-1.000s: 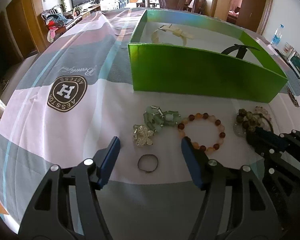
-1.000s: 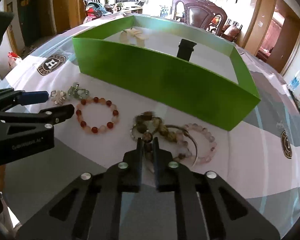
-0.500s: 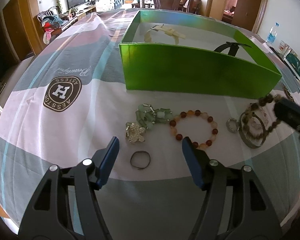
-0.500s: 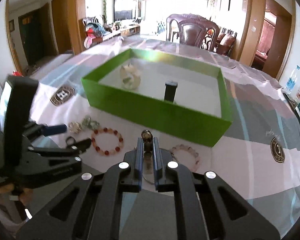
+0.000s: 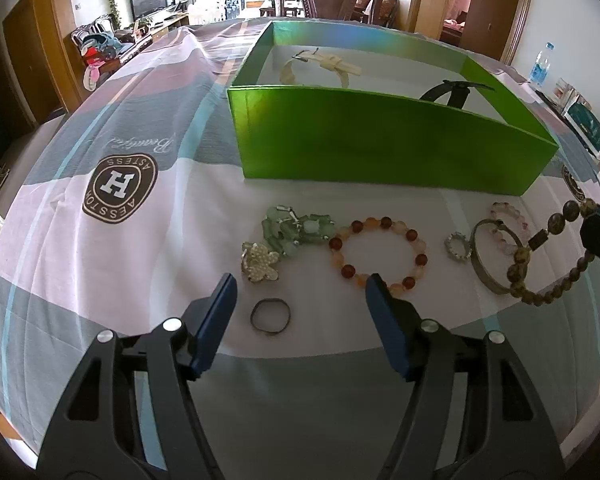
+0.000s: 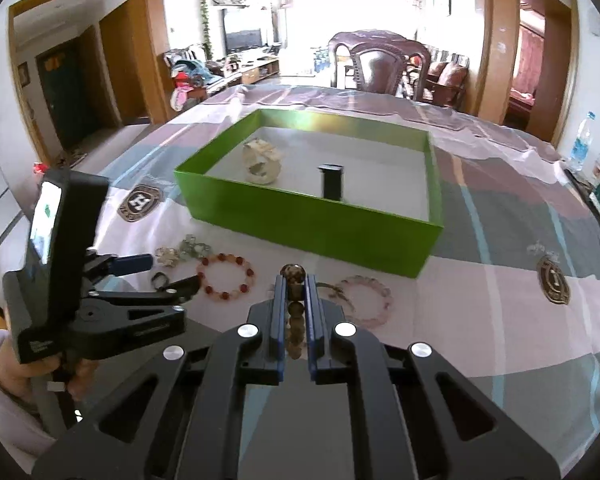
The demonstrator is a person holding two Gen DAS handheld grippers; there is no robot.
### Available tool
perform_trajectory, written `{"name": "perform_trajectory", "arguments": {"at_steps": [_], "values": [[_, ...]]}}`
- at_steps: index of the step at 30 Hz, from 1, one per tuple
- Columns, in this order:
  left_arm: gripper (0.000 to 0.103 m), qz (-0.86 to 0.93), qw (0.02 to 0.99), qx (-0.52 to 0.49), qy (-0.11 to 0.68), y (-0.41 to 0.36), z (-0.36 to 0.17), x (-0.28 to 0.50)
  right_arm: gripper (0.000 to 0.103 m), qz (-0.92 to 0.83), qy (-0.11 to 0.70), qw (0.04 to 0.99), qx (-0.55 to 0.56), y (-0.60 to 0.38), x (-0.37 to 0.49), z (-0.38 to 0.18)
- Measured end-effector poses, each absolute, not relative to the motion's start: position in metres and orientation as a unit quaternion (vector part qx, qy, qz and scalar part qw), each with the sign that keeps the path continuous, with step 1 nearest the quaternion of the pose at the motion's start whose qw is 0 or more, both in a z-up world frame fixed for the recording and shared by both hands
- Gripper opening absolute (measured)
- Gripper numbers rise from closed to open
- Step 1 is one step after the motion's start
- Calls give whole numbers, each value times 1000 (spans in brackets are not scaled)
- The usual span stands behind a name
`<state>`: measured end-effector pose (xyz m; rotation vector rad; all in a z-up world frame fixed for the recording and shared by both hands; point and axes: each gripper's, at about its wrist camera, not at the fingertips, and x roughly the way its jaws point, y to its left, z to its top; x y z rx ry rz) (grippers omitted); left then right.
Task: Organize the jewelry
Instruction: 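Grasp the silver flower charm with the left tool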
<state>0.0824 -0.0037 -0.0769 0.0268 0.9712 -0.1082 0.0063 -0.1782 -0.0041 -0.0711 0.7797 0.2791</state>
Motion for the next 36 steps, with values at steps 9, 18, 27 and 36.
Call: {"name": "perform_trajectory", "arguments": {"at_steps": [9,18,27,36], "values": [[67,-48,882,7,469,1,-79,86,9,112,421,900,-23,-189,14,-36],[54,-45,883,9,467,-1,-82,100,9,104,442,891,-19,-195,14,-52],[21,-59,882,5,467,-4,-80,93,27,81,453,888,0,-211,15,-59],[22,-113,882,14,458,-17,-69,60,39,70,457,887,9,-217,14,-60]]}}
